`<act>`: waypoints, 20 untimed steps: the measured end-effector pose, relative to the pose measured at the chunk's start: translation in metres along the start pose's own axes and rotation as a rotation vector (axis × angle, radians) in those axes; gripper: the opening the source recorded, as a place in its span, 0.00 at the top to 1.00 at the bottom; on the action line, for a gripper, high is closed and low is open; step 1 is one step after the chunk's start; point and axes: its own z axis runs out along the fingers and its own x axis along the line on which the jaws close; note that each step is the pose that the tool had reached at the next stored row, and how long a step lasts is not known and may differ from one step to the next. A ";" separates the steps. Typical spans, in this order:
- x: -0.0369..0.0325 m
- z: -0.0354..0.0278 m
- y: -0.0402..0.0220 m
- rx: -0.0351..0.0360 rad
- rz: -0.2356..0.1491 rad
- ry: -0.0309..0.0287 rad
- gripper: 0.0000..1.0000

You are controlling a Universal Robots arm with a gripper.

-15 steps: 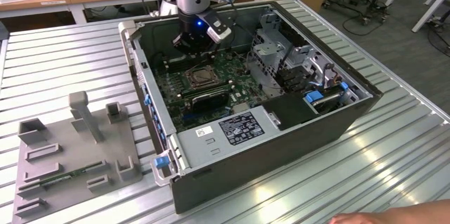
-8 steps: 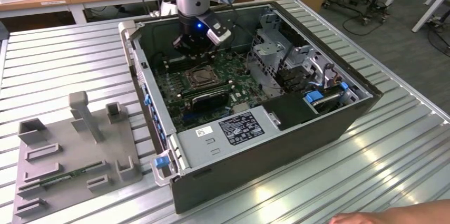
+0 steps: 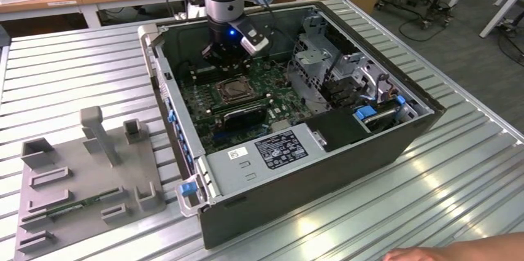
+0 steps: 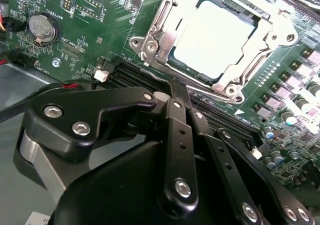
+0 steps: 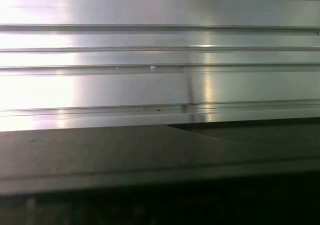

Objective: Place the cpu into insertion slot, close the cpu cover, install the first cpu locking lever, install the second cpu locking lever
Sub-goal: 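Install the first cpu locking lever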

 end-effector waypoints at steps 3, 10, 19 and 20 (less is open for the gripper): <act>0.0001 0.0007 -0.0001 0.0002 0.000 0.0001 0.89; 0.0002 0.0025 -0.0003 0.0021 0.000 0.0000 0.89; 0.0003 0.0033 -0.0004 0.0032 0.000 -0.0001 0.89; 0.0003 0.0033 -0.0004 0.0033 0.000 -0.0001 0.89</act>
